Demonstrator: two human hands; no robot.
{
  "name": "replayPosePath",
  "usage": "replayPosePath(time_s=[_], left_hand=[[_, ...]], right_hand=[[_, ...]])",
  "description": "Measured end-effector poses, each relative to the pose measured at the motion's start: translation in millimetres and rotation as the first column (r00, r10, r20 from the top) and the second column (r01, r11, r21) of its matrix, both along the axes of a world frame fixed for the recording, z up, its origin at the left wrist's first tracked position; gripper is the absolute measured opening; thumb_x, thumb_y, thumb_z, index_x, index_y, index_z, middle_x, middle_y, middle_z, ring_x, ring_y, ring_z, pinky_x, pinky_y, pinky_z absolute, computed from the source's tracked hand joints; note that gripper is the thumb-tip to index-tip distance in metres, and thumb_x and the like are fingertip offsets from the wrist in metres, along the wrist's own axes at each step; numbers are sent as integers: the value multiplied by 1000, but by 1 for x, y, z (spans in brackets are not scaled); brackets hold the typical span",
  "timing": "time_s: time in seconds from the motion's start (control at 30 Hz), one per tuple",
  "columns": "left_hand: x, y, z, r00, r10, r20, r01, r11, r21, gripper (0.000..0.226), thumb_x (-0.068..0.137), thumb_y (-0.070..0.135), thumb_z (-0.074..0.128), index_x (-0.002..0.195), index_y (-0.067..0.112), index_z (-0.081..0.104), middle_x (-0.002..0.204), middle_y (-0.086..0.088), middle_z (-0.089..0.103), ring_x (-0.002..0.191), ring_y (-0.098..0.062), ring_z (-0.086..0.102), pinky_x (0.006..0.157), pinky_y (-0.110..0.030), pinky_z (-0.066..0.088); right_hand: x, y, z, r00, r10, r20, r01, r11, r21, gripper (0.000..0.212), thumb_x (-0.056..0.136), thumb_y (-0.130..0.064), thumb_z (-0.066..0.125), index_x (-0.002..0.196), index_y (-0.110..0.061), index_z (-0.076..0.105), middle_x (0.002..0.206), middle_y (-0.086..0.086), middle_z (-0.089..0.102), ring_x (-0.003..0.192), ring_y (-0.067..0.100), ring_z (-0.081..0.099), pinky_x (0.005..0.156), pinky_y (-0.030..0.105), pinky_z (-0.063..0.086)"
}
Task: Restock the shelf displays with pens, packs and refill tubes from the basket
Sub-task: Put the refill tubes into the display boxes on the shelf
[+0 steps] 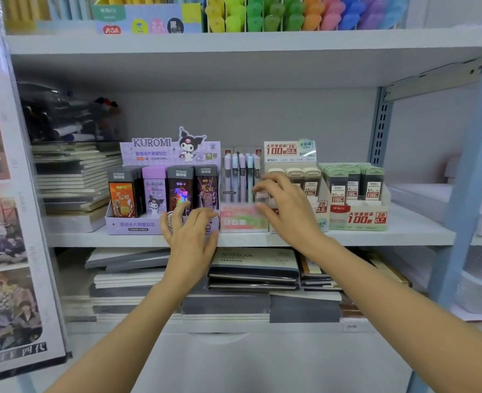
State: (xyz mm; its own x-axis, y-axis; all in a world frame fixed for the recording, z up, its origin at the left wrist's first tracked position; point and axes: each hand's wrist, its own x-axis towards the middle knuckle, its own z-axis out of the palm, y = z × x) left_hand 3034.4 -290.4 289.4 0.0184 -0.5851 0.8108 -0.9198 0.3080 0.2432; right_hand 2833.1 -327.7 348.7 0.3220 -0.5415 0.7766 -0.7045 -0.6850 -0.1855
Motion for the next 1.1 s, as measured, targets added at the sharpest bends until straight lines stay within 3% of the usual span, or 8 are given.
replayPosePath(time_s=[0.1, 0.2, 0.37, 0.5, 0.67, 0.77, 0.93, 1.1], left_hand=[[2, 1, 0, 1000, -6, -5, 6, 1000, 10, 28, 89, 13, 63, 117, 18, 61, 122, 5, 60, 138, -27, 26, 115, -50, -7], [4, 5, 2, 1000, 1, 4, -1, 1000, 8, 30, 90, 18, 62, 120, 18, 58, 128, 5, 57, 141, -25, 24, 116, -47, -8], [-9, 3, 41, 988, -154, 25, 156, 979, -128, 54, 98, 27, 49, 148, 13, 34, 156, 0, 31, 148, -17, 16, 122, -39, 9], [-20, -18, 78, 981, -158, 114, 157, 987, 17, 61, 102, 23, 40, 155, 17, 10, 163, 0, 7, 149, -14, -2, 122, -33, 2], [-15, -27, 83, 982, -112, 154, 108, 994, 33, 56, 101, 26, 41, 153, 17, 21, 157, -4, 30, 145, -20, 25, 119, -43, 21], [-11, -25, 84, 983, -132, 131, 130, 991, 23, 58, 102, 31, 41, 154, 17, 21, 157, -5, 30, 147, -20, 22, 120, -41, 18], [7, -18, 79, 966, 185, 180, -171, 981, -92, 59, 101, 41, 30, 153, 13, 24, 161, -6, 19, 150, -23, 5, 120, -48, -6], [40, -9, 68, 952, 282, 115, -284, 959, -5, 64, 99, 44, 35, 153, 13, 22, 161, -13, 13, 150, -29, 2, 118, -53, -2]], right_hand=[[9, 1, 1, 999, 20, 50, -19, 999, -33, 23, 91, -19, 63, 113, -18, 60, 116, -4, 54, 106, 11, 52, 93, 25, 41], [6, 1, 3, 997, 61, 37, -60, 998, -30, 23, 90, -18, 63, 114, -18, 61, 114, -3, 55, 106, 12, 51, 95, 29, 42], [-7, -8, 25, 990, 120, 73, -119, 993, -26, 47, 97, -33, 50, 143, -27, 41, 149, -6, 38, 138, 10, 31, 114, 33, 22], [-2, -24, 45, 993, 89, -75, -87, 995, 39, 52, 102, -33, 42, 151, -25, 27, 158, -6, 25, 145, 11, 22, 118, 34, 16], [-4, -36, 52, 997, 72, -41, -69, 996, 63, 40, 100, -24, 47, 139, -21, 47, 139, -2, 54, 127, 16, 49, 112, 43, 35], [-5, -37, 58, 992, 111, -56, -106, 990, 89, 43, 99, -32, 49, 141, -23, 44, 144, -3, 48, 132, 14, 43, 113, 42, 33], [25, -39, 74, 975, 85, -207, -77, 996, 48, 48, 99, -38, 47, 146, -26, 40, 151, -4, 40, 138, 16, 37, 113, 38, 27], [24, -46, 70, 989, 51, -139, -36, 993, 113, 38, 99, -31, 50, 136, -23, 51, 138, -1, 54, 127, 18, 48, 105, 36, 38]])
